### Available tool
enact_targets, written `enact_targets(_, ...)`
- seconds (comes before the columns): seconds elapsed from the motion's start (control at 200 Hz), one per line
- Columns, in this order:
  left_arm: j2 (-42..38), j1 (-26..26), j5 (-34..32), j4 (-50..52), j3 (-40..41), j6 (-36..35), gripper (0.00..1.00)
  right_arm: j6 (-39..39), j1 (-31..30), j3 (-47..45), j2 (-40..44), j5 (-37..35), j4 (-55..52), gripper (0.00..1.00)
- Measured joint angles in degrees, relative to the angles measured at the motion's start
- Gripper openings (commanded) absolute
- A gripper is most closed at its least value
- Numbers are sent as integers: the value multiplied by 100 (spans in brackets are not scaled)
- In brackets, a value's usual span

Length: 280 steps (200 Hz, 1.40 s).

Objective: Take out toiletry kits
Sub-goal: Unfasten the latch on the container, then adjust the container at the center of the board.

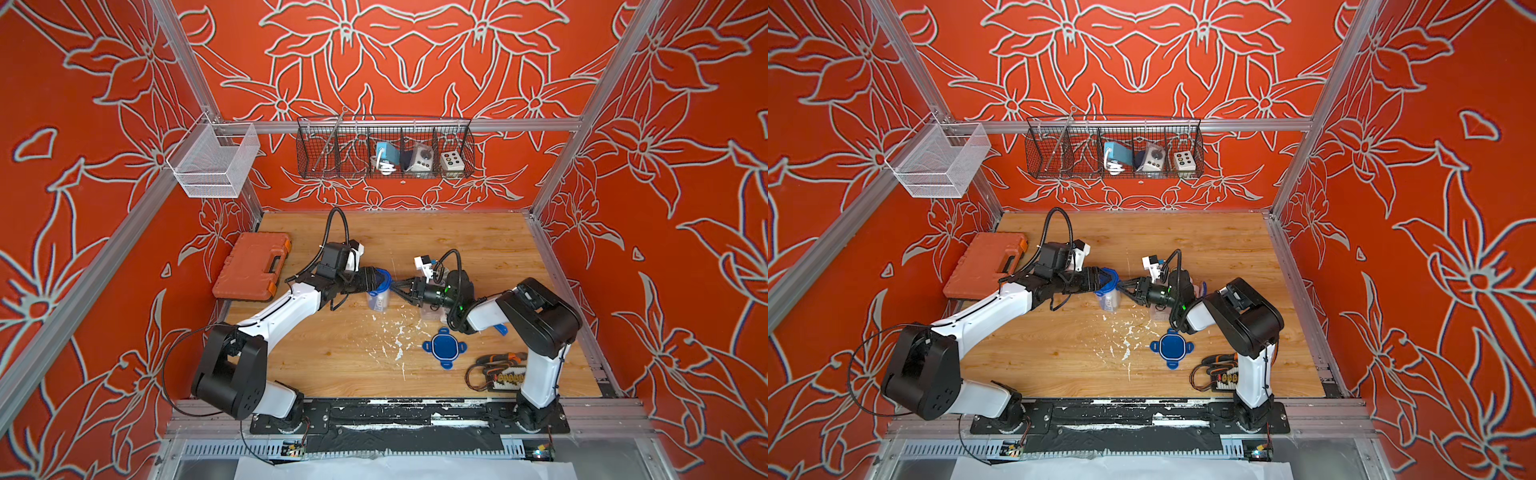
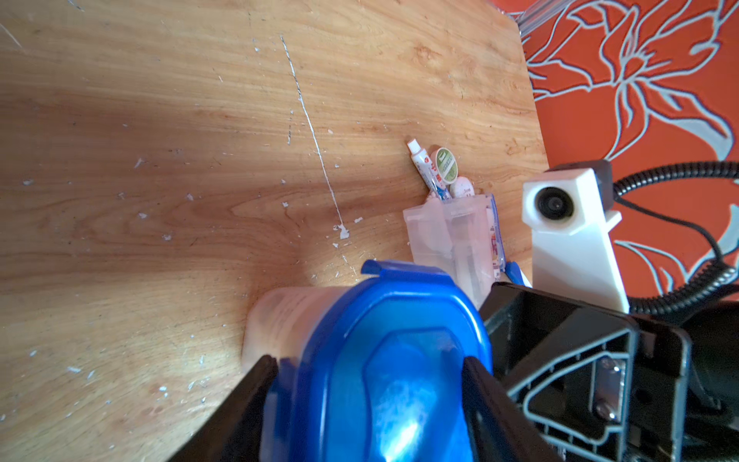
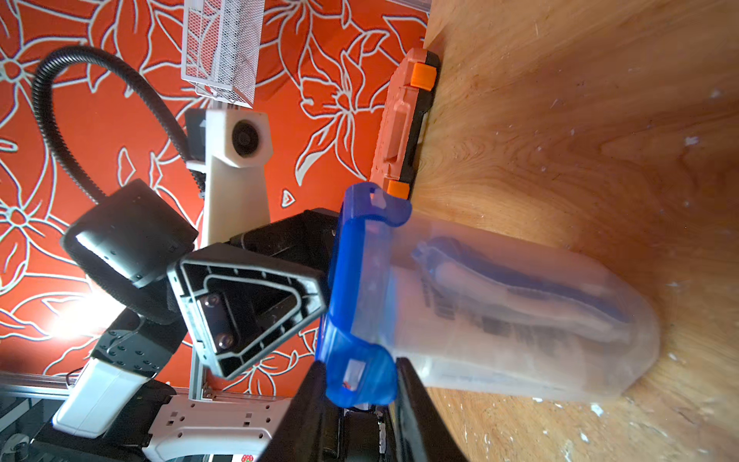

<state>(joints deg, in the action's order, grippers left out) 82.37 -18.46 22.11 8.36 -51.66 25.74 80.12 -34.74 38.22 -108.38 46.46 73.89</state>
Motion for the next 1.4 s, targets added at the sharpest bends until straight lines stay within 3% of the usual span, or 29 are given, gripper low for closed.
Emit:
enact_targets(0.19,-15,-2,-96,-391,238,157,62,57,142,-76,81,164,195,30)
enact_targets(0.34,-50,-2,-125,-568,304,247,68,-170,173,-92,546,208,-341,39)
enact_targets(0.46,-96,-20,-31,-424,256,365,74,-1088,151,57,1394,-109,-2656,43)
enact_targets(0.615,-96,-48,-28,199,-92,417,78,-2653,-140,831,2317,-1298,-6122,55)
enact_targets(0.771,-96,-72,-42,761,-409,476,85,-3770,-619,1364,2833,-2304,-8120,60)
enact_targets(0.851,-96,-72,-94,966,-608,402,99,-4186,-835,1646,2804,-2684,-8795,61)
enact_targets(1.026,-98,-63,-310,1110,-960,238,99,-4717,-1176,2332,2330,-3298,-9667,61)
enact_targets(1.401,48,127,-426,1137,-916,-81,92,-4964,-1360,3460,1377,-4057,-10177,60)
